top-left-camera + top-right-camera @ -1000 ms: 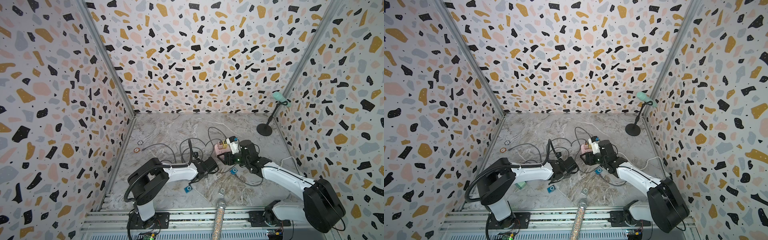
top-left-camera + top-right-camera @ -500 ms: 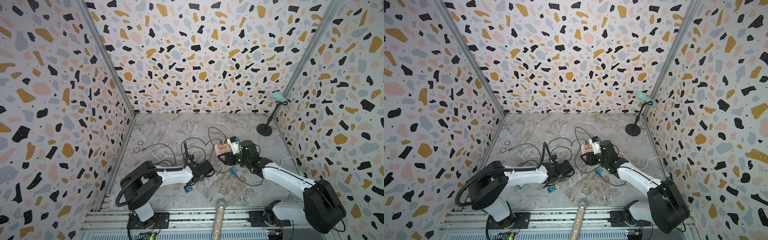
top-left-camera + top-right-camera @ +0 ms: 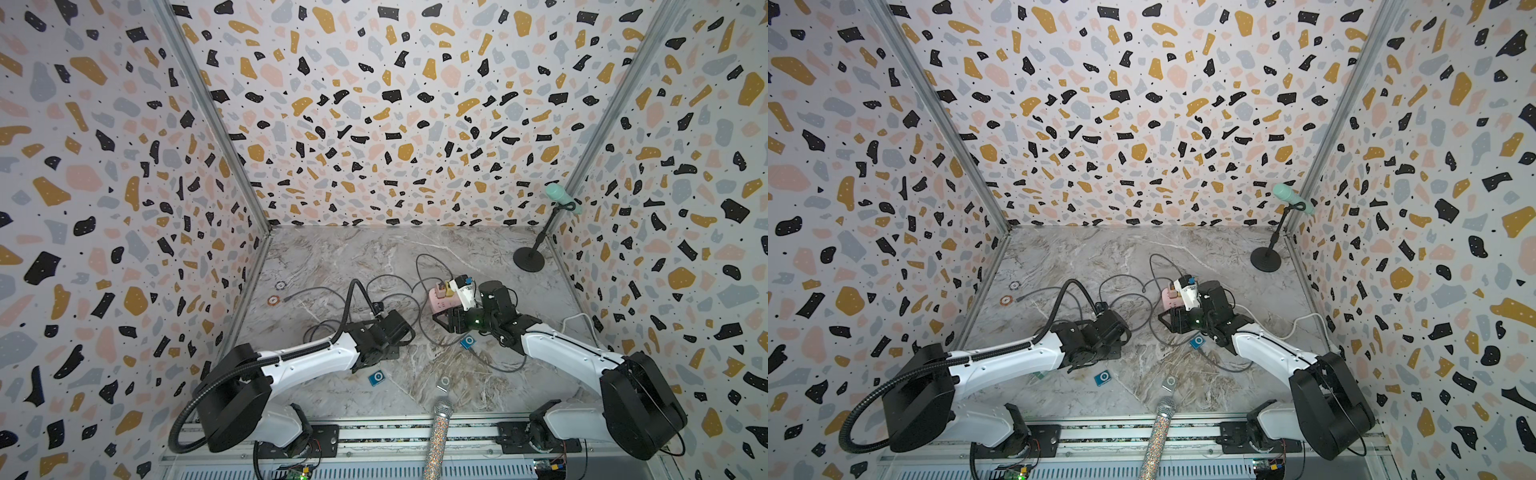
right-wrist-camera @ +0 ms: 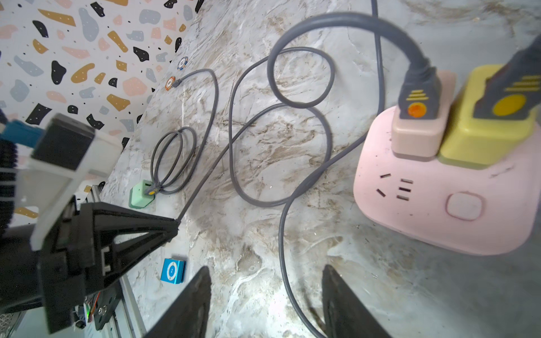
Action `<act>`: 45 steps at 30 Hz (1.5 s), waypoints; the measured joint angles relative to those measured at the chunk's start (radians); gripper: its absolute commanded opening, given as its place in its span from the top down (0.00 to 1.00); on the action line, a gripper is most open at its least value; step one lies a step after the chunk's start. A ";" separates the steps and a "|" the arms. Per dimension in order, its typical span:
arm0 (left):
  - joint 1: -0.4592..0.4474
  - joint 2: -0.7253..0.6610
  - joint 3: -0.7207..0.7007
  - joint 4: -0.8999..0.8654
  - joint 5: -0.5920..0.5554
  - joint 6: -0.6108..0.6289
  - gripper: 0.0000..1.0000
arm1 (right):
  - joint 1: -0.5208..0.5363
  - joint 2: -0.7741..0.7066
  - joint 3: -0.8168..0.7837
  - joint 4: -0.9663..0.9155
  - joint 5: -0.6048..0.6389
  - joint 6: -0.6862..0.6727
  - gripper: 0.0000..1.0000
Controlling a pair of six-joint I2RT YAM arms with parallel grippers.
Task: Charge mp3
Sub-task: Pick up the charging cable from the center of the board.
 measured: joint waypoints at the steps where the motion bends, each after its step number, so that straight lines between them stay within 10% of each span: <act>1: 0.008 -0.015 0.008 -0.007 0.021 0.033 0.97 | 0.010 0.000 0.001 0.000 -0.005 -0.024 0.39; 19: 0.068 -0.278 0.119 -0.152 0.315 0.312 1.00 | 0.108 -0.217 -0.087 0.128 0.021 -0.502 0.38; 45: 0.073 -0.127 0.234 -0.272 0.526 0.472 1.00 | 0.346 -0.056 -0.166 0.407 -0.021 -0.998 0.46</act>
